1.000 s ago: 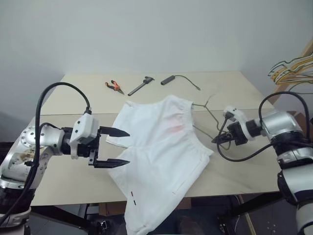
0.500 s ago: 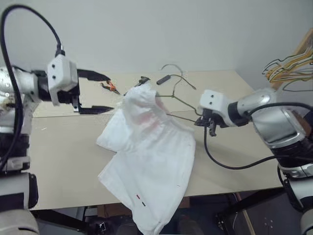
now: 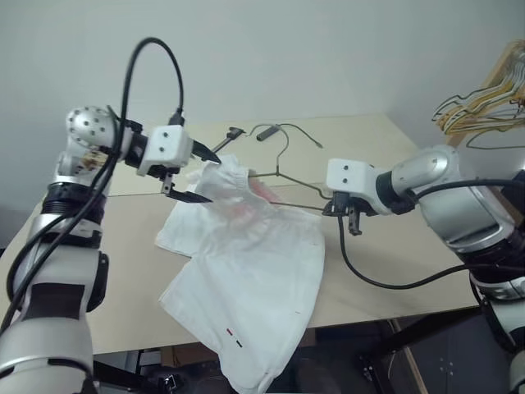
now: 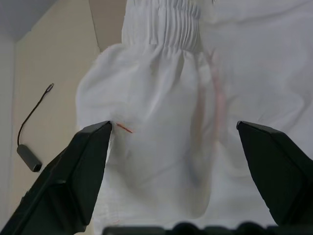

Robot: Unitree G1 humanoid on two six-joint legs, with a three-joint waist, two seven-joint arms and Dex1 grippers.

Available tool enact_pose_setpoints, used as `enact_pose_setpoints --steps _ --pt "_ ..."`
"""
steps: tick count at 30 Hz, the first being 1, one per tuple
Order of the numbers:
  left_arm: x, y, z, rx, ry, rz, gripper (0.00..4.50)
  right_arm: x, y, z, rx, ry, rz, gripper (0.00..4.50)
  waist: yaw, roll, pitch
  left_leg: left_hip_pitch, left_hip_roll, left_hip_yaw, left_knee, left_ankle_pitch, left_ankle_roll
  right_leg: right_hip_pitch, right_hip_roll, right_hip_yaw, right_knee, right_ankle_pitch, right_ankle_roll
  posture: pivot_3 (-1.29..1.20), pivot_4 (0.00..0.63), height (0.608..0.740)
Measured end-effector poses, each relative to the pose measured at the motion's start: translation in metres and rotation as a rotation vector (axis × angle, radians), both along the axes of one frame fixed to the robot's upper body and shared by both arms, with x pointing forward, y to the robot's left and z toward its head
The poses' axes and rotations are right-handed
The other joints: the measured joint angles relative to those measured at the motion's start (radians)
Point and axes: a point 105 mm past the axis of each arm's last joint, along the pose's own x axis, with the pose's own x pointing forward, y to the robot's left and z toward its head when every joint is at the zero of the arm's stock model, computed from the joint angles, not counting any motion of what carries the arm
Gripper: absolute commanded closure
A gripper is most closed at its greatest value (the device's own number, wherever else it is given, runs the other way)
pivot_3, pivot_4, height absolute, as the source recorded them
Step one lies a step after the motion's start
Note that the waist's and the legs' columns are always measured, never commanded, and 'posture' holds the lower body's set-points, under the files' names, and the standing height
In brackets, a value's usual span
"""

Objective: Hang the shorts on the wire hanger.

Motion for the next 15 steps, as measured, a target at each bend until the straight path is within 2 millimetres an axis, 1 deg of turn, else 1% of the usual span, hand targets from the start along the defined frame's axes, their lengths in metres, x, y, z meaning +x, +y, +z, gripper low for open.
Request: enact_pose_setpoints --steps 3,5,6,7,8,9,12,15 --pt "0.002 -0.002 -0.011 0.042 0.038 0.003 0.64 -0.004 0.004 0.001 0.008 0.010 0.016 4.50 -0.012 0.000 0.000 0.000 0.000 0.000 0.000 0.000 0.000 0.000 0.000 0.000 0.000 0.000 0.000 -0.12 0.000 0.740" --pt "0.003 -0.002 -0.019 0.059 0.066 0.009 1.19 -0.006 0.005 0.001 0.013 0.017 0.018 4.50 -0.021 0.000 0.000 -0.001 0.000 -0.001 0.000 0.000 0.000 -0.001 0.000 0.000 0.000 0.000 0.000 -0.13 0.000 0.740" --pt "0.003 -0.002 -0.020 0.062 0.070 0.008 1.31 -0.006 0.005 0.001 0.014 0.019 0.017 4.50 -0.022 0.000 0.000 -0.001 0.000 -0.001 0.001 0.000 0.000 -0.001 0.000 0.000 0.000 0.000 0.000 -0.13 0.000 0.740" --pt "0.003 -0.004 -0.023 0.060 0.083 0.002 1.68 -0.007 0.006 0.000 0.019 0.028 0.015 4.50 -0.025 0.000 0.000 -0.002 0.000 -0.002 0.001 0.000 0.001 -0.001 0.000 0.000 0.000 0.000 0.000 -0.13 0.000 0.740" --pt "0.003 -0.005 -0.024 0.060 0.085 0.001 1.82 -0.008 0.006 0.000 0.023 0.031 0.012 4.50 -0.028 0.000 0.000 -0.002 0.000 -0.003 0.001 -0.001 0.001 -0.002 0.000 0.001 0.000 0.000 0.001 -0.13 0.000 0.740" --pt "0.002 -0.004 -0.026 0.056 0.091 0.003 2.07 -0.008 0.006 0.001 0.029 0.039 0.006 4.50 -0.030 0.000 0.000 -0.002 0.000 -0.004 0.001 -0.001 0.001 -0.002 0.000 0.001 0.000 0.000 0.001 -0.13 0.000 0.740" --pt "0.001 -0.002 -0.034 0.046 0.120 0.011 3.07 -0.010 0.006 0.001 0.039 0.053 0.003 4.50 -0.035 0.000 0.000 -0.002 0.000 -0.008 0.001 -0.001 0.001 -0.002 0.000 0.001 0.001 0.000 0.001 -0.13 0.000 0.740" --pt "0.000 -0.001 -0.035 0.029 0.133 0.020 4.07 -0.010 0.007 0.002 0.047 0.054 0.001 4.50 -0.040 0.000 0.000 -0.003 0.000 -0.010 0.003 -0.001 0.001 -0.002 0.000 0.000 0.001 0.000 0.001 -0.13 0.000 0.740"
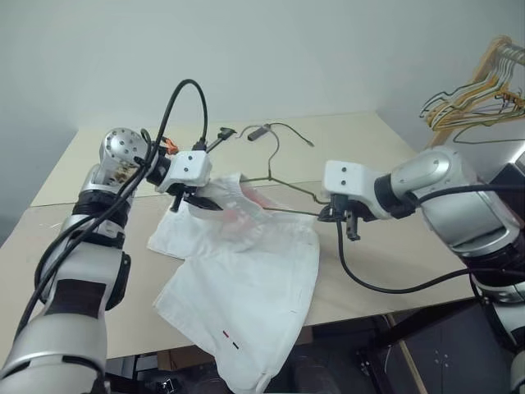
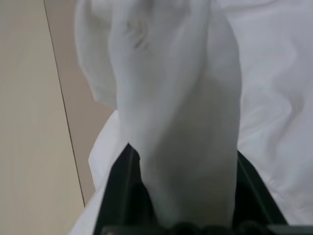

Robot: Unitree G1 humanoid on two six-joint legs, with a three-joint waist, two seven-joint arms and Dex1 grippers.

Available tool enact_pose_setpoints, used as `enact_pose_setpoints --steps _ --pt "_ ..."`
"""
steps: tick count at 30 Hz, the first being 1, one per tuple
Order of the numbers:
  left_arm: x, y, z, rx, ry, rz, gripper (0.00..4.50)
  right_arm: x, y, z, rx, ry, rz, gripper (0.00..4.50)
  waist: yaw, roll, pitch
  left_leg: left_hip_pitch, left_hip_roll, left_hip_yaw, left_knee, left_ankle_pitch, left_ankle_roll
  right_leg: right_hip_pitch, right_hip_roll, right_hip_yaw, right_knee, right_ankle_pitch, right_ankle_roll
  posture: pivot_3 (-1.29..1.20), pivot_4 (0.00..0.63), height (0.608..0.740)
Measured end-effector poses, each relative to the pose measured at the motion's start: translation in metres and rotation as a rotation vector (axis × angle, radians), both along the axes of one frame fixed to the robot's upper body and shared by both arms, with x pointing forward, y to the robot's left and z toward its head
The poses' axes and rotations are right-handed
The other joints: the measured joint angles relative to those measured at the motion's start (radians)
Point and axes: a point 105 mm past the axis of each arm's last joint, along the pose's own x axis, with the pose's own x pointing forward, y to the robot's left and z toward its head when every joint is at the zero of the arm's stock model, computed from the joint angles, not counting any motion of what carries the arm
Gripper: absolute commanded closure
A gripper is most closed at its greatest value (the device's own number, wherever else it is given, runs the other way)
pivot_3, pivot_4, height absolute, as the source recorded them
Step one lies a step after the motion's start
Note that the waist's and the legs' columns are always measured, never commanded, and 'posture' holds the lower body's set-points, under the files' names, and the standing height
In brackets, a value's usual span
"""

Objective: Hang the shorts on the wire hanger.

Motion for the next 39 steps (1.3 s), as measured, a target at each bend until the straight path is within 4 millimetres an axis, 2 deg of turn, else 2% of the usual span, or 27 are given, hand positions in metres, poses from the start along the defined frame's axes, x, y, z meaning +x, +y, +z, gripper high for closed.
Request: enact_pose_setpoints --steps 1,2,10,13,15,23,24,26,28,30,32,36,39 --pt "0.000 -0.001 0.001 -0.008 0.000 -0.001 4.38 0.000 0.000 0.001 0.002 -0.003 -0.001 4.50 -0.001 0.000 0.000 0.000 0.000 0.000 0.000 0.000 0.000 0.000 0.000 0.000 0.000 0.000 0.000 -0.13 0.000 0.740" --pt "0.000 -0.001 0.002 -0.022 0.004 0.004 4.45 0.000 0.000 0.001 0.001 -0.003 -0.003 4.50 -0.002 0.000 0.000 -0.001 0.000 -0.001 0.001 0.000 0.000 0.000 0.000 0.000 0.000 0.000 0.000 -0.13 0.000 0.740" --pt "-0.004 0.001 -0.001 -0.067 0.031 0.017 4.45 0.000 -0.001 0.003 0.009 -0.018 0.007 4.50 -0.007 0.000 0.000 -0.001 0.000 -0.002 0.003 -0.001 0.001 0.000 0.000 0.000 0.001 0.000 0.001 -0.13 0.000 0.740" --pt "-0.005 0.002 0.004 -0.079 0.021 0.019 4.50 0.001 -0.002 0.006 0.031 -0.044 0.014 3.72 -0.008 0.000 0.000 -0.001 0.000 -0.002 0.003 -0.001 0.001 0.000 0.000 0.000 0.001 0.000 0.001 -0.14 0.000 0.740" --pt "-0.007 0.002 0.005 -0.104 0.030 0.024 4.50 0.003 -0.007 0.008 0.049 -0.069 -0.007 3.02 -0.007 0.000 0.000 -0.001 0.000 -0.002 0.003 -0.001 0.001 0.000 0.000 0.000 0.001 0.000 0.001 -0.14 0.000 0.740" --pt "-0.015 0.024 0.000 -0.156 0.087 0.106 4.50 0.012 -0.070 0.012 0.163 -0.117 -0.313 0.26 -0.006 0.000 0.000 0.000 0.000 -0.002 0.003 -0.001 0.001 0.001 -0.002 0.000 0.001 0.001 0.001 -0.13 0.000 0.740" --pt "-0.015 0.026 0.000 -0.163 0.090 0.116 4.50 0.011 -0.080 0.011 0.194 -0.120 -0.359 0.02 -0.005 0.000 0.000 0.000 0.000 -0.002 0.003 -0.001 0.001 0.002 -0.002 -0.001 0.000 0.001 0.001 -0.13 0.000 0.740" --pt "-0.014 0.030 0.000 -0.182 0.099 0.148 4.50 0.005 -0.093 0.003 0.270 -0.088 -0.414 0.02 -0.001 0.000 0.000 0.001 0.000 -0.003 0.003 -0.001 0.001 0.004 -0.002 -0.001 0.000 0.001 0.002 -0.13 0.000 0.740" --pt "-0.014 0.035 0.000 -0.209 0.108 0.186 4.50 -0.003 -0.099 -0.010 0.360 -0.031 -0.435 0.02 0.001 -0.001 0.000 0.001 0.000 -0.003 0.003 -0.001 0.002 0.005 -0.002 -0.001 0.000 0.001 0.002 -0.13 0.000 0.740" --pt "-0.014 0.037 -0.001 -0.219 0.119 0.207 4.50 -0.008 -0.094 -0.030 0.437 0.022 -0.435 0.02 -0.002 -0.001 -0.001 0.002 -0.001 -0.003 0.003 -0.001 0.002 0.006 -0.002 -0.001 0.000 0.001 0.002 -0.13 0.000 0.740" --pt "-0.014 0.037 -0.001 -0.222 0.122 0.213 4.50 -0.008 -0.081 -0.048 0.511 0.077 -0.433 0.02 -0.010 -0.001 -0.001 0.003 -0.001 -0.003 0.004 -0.001 0.002 0.005 -0.001 0.001 0.001 0.001 0.003 -0.12 0.000 0.740" --pt "-0.016 0.034 -0.002 -0.236 0.121 0.208 4.50 -0.001 -0.040 -0.068 0.680 0.166 -0.410 0.02 -0.016 -0.001 -0.001 0.005 0.000 -0.003 0.004 -0.001 0.002 0.007 0.000 0.002 0.002 0.002 0.002 -0.11 0.000 0.740" --pt "-0.019 0.033 -0.007 -0.241 0.140 0.214 4.50 0.013 -0.011 -0.077 0.745 0.215 -0.417 0.02 -0.018 -0.001 -0.001 0.005 0.000 -0.003 0.004 -0.001 0.002 0.007 0.000 0.002 0.002 0.002 0.002 -0.11 0.000 0.740"
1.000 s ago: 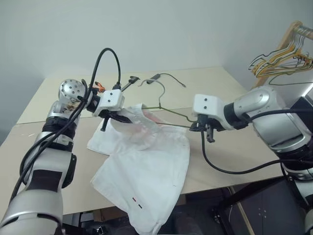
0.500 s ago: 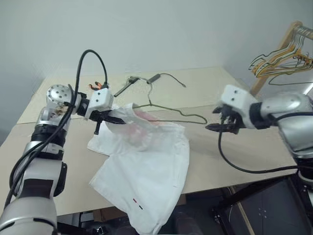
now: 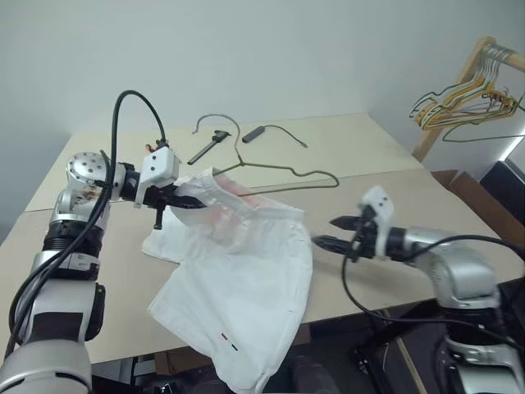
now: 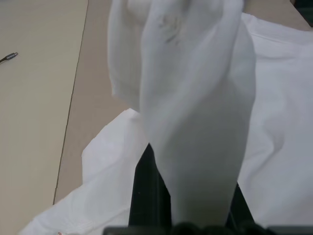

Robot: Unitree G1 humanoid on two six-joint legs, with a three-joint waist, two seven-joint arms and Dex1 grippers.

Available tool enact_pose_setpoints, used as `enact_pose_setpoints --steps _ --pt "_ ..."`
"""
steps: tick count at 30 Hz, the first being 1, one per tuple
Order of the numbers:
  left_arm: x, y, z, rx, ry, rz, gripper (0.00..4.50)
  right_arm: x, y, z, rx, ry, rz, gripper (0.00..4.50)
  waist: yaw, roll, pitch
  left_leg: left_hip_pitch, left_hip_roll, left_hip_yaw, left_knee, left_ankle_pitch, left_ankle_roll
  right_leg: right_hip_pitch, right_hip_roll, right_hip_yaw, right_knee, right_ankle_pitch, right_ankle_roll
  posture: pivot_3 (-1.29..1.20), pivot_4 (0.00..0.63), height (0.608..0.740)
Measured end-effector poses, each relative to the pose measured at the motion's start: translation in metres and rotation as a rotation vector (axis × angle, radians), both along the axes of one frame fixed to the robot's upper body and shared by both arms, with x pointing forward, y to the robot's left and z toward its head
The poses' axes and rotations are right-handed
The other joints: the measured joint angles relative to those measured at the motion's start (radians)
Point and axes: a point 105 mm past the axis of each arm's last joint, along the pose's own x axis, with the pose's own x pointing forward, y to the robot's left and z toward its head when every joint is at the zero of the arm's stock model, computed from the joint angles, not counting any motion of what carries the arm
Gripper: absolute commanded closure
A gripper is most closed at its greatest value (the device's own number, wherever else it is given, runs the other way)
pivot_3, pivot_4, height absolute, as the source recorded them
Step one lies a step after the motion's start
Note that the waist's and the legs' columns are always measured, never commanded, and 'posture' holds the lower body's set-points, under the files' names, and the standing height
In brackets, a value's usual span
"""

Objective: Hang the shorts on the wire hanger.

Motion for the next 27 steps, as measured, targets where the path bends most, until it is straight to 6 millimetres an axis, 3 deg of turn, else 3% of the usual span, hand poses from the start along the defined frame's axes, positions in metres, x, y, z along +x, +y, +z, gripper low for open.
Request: enact_pose_setpoints --steps 4,9,15,27 --pt "-0.002 -0.002 0.001 -0.009 -0.001 0.000 4.50 0.014 0.026 -0.022 0.052 0.097 -0.010 0.55 0.008 0.000 0.000 -0.002 0.000 -0.001 0.000 0.000 0.000 -0.001 0.000 -0.001 -0.001 0.000 0.000 -0.10 0.000 0.740" --pt "-0.004 -0.001 0.000 -0.010 0.003 0.008 4.50 0.014 0.036 -0.028 0.079 0.132 0.012 2.27 0.012 0.000 0.000 -0.005 -0.001 -0.001 0.000 0.000 0.000 -0.002 -0.003 -0.003 0.001 0.001 0.002 -0.09 0.000 0.740" --pt "-0.012 0.007 -0.008 0.009 0.027 0.022 4.50 0.016 0.024 -0.006 0.154 0.075 -0.020 4.45 0.010 0.000 0.000 -0.003 -0.001 -0.001 0.000 -0.001 0.001 -0.001 -0.003 -0.002 -0.002 0.001 0.002 -0.10 0.000 0.740" --pt "-0.020 0.032 -0.024 0.069 0.080 0.075 4.50 0.008 -0.012 0.008 0.095 0.002 -0.050 4.48 0.010 0.000 0.000 -0.003 -0.001 -0.001 0.000 -0.001 0.001 -0.001 -0.003 -0.003 -0.003 0.001 0.002 -0.12 0.000 0.740"
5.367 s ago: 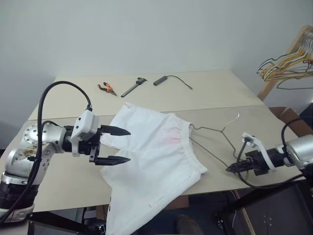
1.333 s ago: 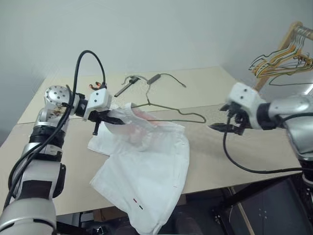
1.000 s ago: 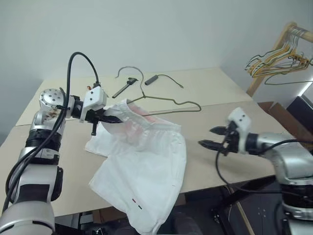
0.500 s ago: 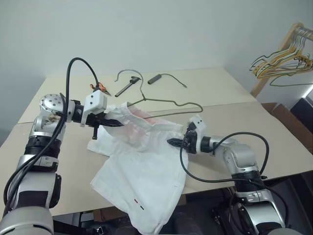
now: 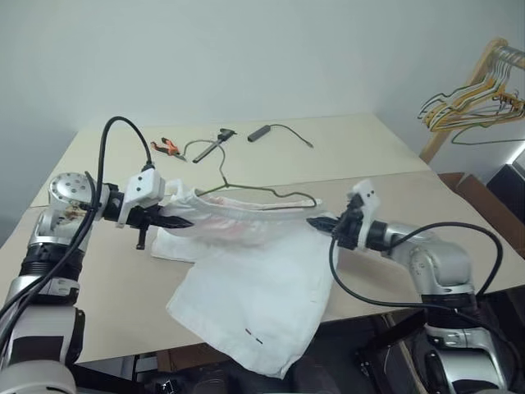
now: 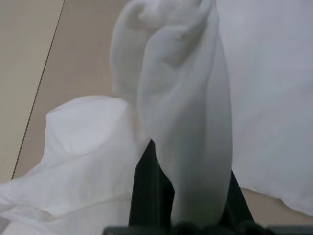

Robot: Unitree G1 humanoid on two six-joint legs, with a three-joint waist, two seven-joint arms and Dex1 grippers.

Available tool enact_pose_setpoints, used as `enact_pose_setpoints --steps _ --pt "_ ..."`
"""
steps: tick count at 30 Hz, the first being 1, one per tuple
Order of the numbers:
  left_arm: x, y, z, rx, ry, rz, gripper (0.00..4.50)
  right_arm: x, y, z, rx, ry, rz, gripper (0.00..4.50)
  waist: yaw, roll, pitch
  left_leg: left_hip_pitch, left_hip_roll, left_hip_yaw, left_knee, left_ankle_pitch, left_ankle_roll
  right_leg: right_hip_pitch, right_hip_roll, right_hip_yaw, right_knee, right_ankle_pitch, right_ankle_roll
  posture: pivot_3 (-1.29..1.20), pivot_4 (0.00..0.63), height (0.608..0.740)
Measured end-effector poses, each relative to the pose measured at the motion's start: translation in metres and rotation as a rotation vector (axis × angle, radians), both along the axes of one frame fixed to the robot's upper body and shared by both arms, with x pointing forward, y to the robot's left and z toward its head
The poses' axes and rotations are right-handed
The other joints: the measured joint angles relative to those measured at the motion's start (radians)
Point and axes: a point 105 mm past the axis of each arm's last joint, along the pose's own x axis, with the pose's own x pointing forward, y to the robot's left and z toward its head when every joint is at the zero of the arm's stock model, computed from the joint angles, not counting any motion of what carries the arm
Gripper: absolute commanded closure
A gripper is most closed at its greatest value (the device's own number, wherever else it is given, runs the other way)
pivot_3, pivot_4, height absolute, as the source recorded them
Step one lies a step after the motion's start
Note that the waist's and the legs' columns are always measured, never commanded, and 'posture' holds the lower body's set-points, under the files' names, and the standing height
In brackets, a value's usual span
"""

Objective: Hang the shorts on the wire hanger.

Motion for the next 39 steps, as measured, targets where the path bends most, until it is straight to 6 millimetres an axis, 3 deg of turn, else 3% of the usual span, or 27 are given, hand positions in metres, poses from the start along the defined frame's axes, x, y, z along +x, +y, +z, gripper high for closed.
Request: enact_pose_setpoints --steps 9,18,25,32,36,39 --pt "-0.007 0.003 -0.018 0.102 0.011 -0.046 4.50 0.001 -0.007 0.007 -0.014 -0.043 -0.001 4.48 -0.002 0.000 0.000 0.000 0.000 0.000 0.000 0.000 0.000 0.000 0.000 0.000 0.000 0.000 0.000 -0.13 0.000 0.740" --pt "0.000 0.007 -0.017 0.037 0.042 0.040 4.50 -0.012 -0.020 0.004 -0.047 -0.052 0.047 4.48 -0.001 0.000 0.000 0.000 0.000 0.001 0.000 0.000 0.001 0.000 0.000 0.000 0.000 0.000 0.000 -0.13 0.000 0.740" --pt "-0.001 0.007 -0.018 0.025 0.044 0.039 4.50 -0.013 -0.019 0.005 -0.046 -0.059 0.058 4.48 -0.004 0.000 0.000 0.000 0.000 0.001 0.000 0.000 0.001 0.000 0.000 0.001 0.000 0.000 0.000 -0.13 0.000 0.740" --pt "-0.009 0.006 -0.027 0.064 0.055 0.001 4.50 -0.016 -0.009 0.028 -0.041 -0.127 0.133 4.48 -0.001 0.000 0.000 0.000 0.001 0.000 0.000 0.000 0.001 0.000 0.000 0.000 0.000 0.000 0.000 -0.13 0.000 0.740" --pt "-0.008 -0.005 -0.027 0.019 0.073 -0.006 4.50 -0.018 0.005 0.034 -0.118 -0.162 0.198 3.52 -0.001 0.000 0.000 0.000 0.000 0.000 0.001 0.000 0.001 0.000 0.000 0.000 0.000 0.000 0.000 -0.14 0.000 0.740" --pt "-0.007 -0.012 -0.028 -0.020 0.088 -0.014 4.50 -0.017 0.010 0.027 -0.183 -0.151 0.217 2.42 -0.001 0.000 0.000 0.000 0.000 0.001 0.001 -0.001 0.001 0.000 0.000 0.000 0.000 0.000 0.000 -0.14 0.000 0.740"
